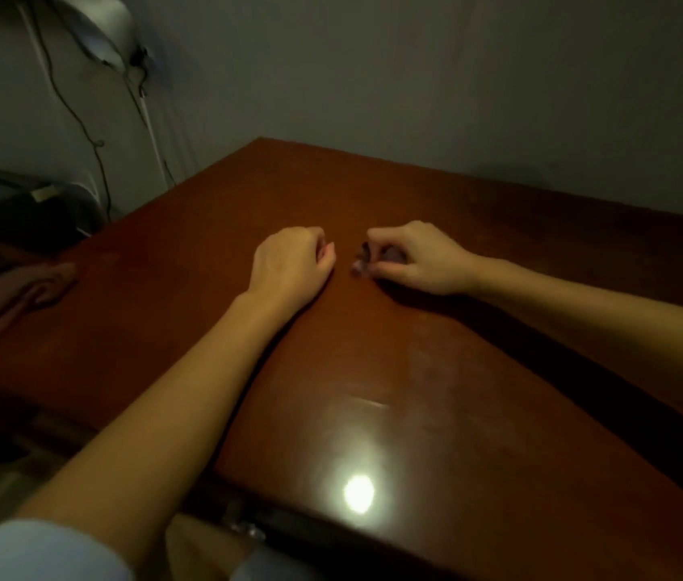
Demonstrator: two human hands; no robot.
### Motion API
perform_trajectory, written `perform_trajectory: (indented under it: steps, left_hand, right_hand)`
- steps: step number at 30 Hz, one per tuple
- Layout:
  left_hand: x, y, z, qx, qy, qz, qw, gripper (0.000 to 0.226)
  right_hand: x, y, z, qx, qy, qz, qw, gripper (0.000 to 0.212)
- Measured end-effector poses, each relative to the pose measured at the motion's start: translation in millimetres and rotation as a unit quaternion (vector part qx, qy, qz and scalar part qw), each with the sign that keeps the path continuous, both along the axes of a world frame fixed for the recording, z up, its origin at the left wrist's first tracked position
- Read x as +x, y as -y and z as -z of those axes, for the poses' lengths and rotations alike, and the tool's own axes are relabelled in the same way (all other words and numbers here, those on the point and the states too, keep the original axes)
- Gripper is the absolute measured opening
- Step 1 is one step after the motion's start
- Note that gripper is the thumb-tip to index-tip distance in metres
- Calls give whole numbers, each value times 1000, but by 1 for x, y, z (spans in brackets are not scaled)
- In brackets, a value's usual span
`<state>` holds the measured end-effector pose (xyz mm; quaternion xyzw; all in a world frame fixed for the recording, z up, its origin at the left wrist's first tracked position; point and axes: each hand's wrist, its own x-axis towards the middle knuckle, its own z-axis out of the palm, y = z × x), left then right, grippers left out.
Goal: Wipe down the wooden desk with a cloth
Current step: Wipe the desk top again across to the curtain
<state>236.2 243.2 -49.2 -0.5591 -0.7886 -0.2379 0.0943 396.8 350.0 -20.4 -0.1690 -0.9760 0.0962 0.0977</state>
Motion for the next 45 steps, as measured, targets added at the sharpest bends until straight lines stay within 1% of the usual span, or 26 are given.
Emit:
perform_trajectory:
  steps: [2,3,4,7,9,11,13,15,18,19,20,21,23,25,27,28,30,32,34,35,36,37,39,42,43,45]
  left_hand:
    - [1,1,0,2,-2,4,1000,27]
    - [1,2,0,1,-3,4,1000,27]
    - [2,4,0,0,-6,5,1000,27]
    - [7,13,1,0,-12,15,1000,27]
    - [10,22,3,8,-12,19,1000,27]
    - [12,28,3,9,-4,21,1000,27]
    - [13,31,2,7,8,18,1000,26]
    - [12,33,2,9,10,4,1000,27]
    - [11,34,4,10,10,0,1000,27]
    - [11,34,4,7,10,1,1000,27]
    - [11,35,4,4,11,2,1000,27]
    - [12,35,4,1,14,2,1000,26]
    - [14,38,4,1,16,6,1000,25]
    - [15,41,3,1,20,10,1000,25]
    - [15,44,3,-3,26,9,1000,25]
    - [15,45,2,-5,25,5,1000,25]
    - [15,46,2,-1,20,-7,1000,26]
    - [14,46,2,7,16,-16,1000,27]
    - [15,46,3,7,16,-14,1000,26]
    - [15,46,3,7,17,-12,1000,26]
    - [15,46,3,7,17,-10,1000,26]
    - [15,46,3,4,18,-8,1000,25]
    - [15,46,3,1,26,-2,1000,25]
    - [15,46,3,2,27,-1,1000,26]
    - [15,45,4,2,23,-4,1000,27]
    - [14,45,4,4,11,-15,1000,28]
  right_hand:
    - [25,43,0,-17,12,-87,996,15]
    - [39,52,0,-28,22,-109,993,16]
    - [52,48,-2,-40,29,-101,994,16]
    - [77,3,-10,-23,21,35,999,16]
    - [73,-29,-12,6,32,139,990,12]
    - [53,-36,-7,31,38,178,983,19]
    - [28,-11,-2,32,22,126,991,19]
    - [20,40,0,10,0,18,1000,15]
    - [53,118,-3,-23,29,-128,991,13]
    - [66,125,-2,-31,40,-153,987,13]
    - [75,121,-3,-33,42,-151,987,14]
    - [80,106,-4,-26,39,-121,992,13]
    - [75,62,-5,-4,5,-12,1000,12]
    - [60,21,-7,22,-15,104,994,19]
    - [39,8,-2,30,-15,156,987,26]
    - [29,14,0,42,-18,146,988,29]
    - [20,53,4,49,-27,70,996,32]
    - [33,105,5,5,-39,-43,998,26]
    - [61,145,2,-36,-26,-149,988,26]
    - [75,151,2,-54,-20,-181,982,28]
    - [86,144,1,-68,-13,-181,981,29]
    - [94,129,0,-70,-10,-152,986,29]
    - [97,88,-4,-44,-30,-44,998,30]
    - [83,44,-2,25,-33,103,994,33]
    - [73,45,0,37,-28,111,993,33]
    - [51,75,8,50,-38,50,997,33]
